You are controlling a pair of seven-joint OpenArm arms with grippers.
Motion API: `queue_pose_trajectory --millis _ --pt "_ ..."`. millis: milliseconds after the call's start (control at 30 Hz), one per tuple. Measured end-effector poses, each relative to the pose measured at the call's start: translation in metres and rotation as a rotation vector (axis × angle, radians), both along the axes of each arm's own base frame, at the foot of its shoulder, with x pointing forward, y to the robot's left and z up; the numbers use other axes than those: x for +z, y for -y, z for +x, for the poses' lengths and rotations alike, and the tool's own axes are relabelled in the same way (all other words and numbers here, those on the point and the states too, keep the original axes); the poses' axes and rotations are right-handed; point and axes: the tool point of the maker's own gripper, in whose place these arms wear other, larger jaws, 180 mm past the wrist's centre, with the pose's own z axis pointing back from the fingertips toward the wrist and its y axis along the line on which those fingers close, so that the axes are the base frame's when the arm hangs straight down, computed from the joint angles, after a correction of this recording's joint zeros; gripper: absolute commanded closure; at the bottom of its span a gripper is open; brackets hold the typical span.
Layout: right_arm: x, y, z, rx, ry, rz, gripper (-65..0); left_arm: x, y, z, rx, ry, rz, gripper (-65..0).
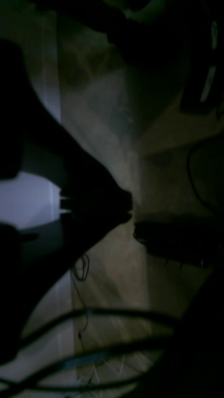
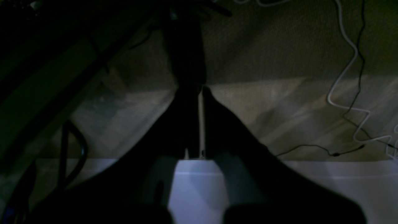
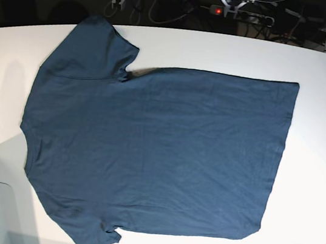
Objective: Fold the T-shirt properly
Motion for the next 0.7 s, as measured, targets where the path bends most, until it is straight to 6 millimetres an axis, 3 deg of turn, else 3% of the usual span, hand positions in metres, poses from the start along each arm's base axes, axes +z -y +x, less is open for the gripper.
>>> queue_pose_trajectory --millis 300,500,700 --pt "0.0 0.001 -0.002 0.0 -0.002 0.0 0.0 0.0 -0.004 0.0 0.004 0.0 0.007 -0.3" --pt "0.0 0.001 -0.001 0.001 -0.002 -0.001 0.0 0.002 -0.008 -0.018 0.004 -0.024 0.014 -0.3" --pt "0.0 0.001 -0.001 0.001 -0.002 0.0 0.0 0.001 0.0 -0.015 0.007 -0.019 0.002 -0.3"
